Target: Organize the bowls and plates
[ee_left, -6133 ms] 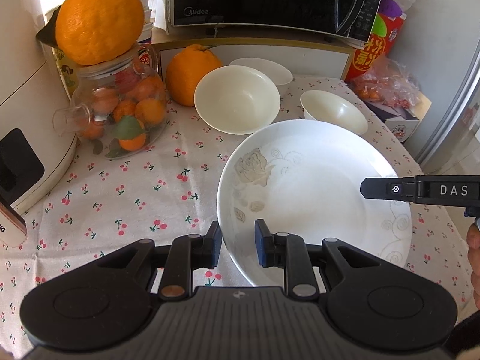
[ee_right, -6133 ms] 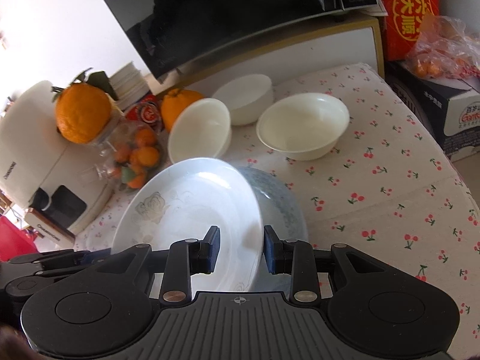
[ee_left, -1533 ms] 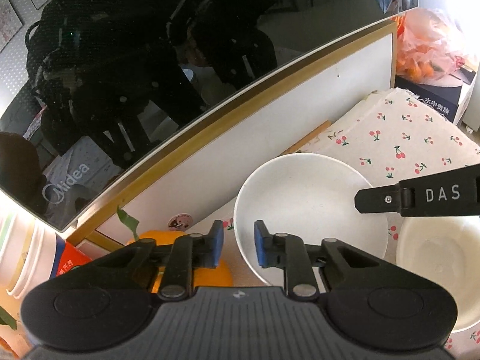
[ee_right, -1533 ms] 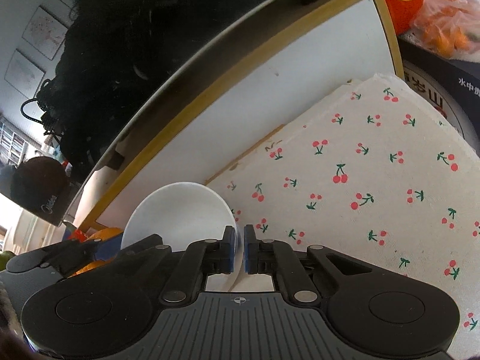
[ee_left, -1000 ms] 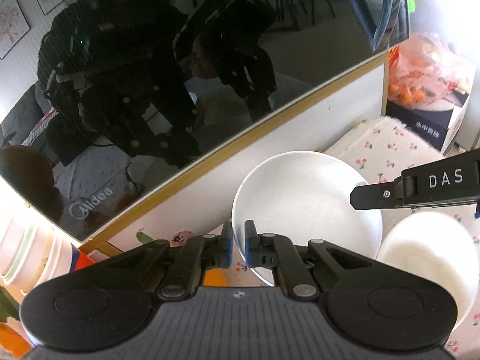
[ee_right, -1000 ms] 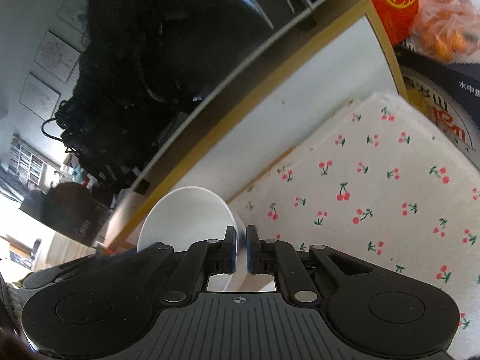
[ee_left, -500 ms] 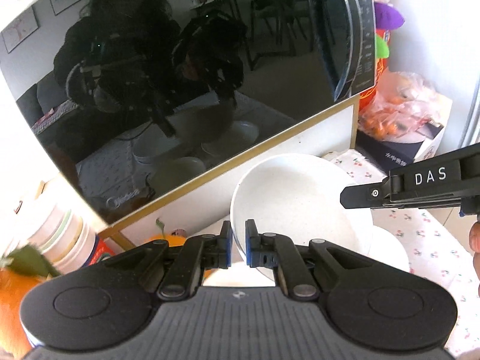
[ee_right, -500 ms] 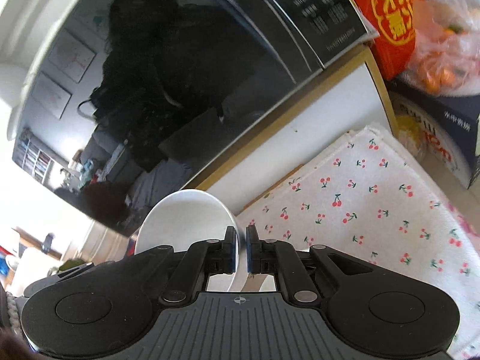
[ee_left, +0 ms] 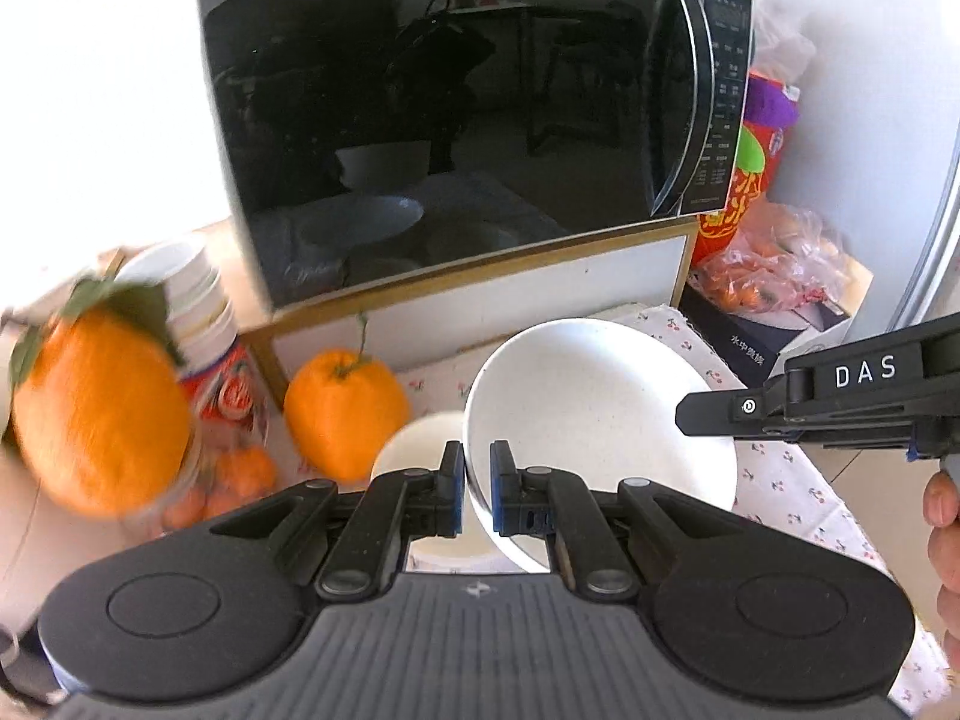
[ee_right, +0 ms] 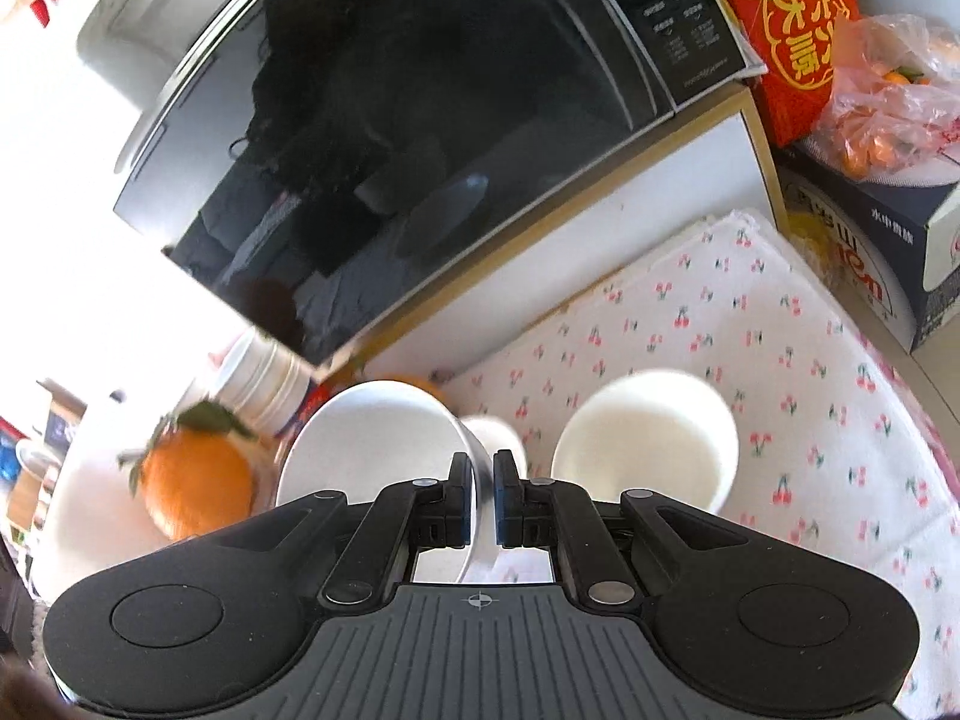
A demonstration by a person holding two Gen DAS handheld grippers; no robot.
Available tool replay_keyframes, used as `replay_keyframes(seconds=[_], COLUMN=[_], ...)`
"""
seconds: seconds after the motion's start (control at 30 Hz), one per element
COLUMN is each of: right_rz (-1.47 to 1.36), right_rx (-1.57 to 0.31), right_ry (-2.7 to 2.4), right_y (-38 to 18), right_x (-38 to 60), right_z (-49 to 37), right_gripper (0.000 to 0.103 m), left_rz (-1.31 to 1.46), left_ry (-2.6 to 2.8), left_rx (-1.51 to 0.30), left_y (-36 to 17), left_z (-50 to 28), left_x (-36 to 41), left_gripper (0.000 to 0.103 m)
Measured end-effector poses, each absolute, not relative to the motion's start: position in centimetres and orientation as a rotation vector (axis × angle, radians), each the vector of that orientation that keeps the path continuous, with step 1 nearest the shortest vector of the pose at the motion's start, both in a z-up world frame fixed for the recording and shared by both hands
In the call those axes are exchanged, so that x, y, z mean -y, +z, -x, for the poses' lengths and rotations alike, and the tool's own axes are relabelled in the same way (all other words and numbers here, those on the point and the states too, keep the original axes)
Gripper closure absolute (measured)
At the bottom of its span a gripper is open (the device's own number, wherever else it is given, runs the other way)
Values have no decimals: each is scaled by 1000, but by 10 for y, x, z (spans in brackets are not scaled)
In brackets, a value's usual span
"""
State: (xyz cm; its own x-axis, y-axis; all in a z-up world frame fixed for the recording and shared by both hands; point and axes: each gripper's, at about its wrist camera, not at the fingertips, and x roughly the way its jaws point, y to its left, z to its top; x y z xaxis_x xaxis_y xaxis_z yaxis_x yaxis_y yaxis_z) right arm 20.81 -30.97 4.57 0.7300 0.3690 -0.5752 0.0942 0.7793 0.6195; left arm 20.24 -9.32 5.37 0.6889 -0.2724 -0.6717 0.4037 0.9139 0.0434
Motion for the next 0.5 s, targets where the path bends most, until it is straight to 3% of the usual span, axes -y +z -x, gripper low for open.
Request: replay_keyframes(seconds=[0.5], right_rz=[-591], right_rx=[-800], right_ry=[276], right_y=[36], right_x=[254], right_z=[-167], right_gripper=[91], left_rz=[54], left_ry=[-326], left_rx=[-813], left_y=[33], left_z=[-156], left_x=[15], left_gripper=[95])
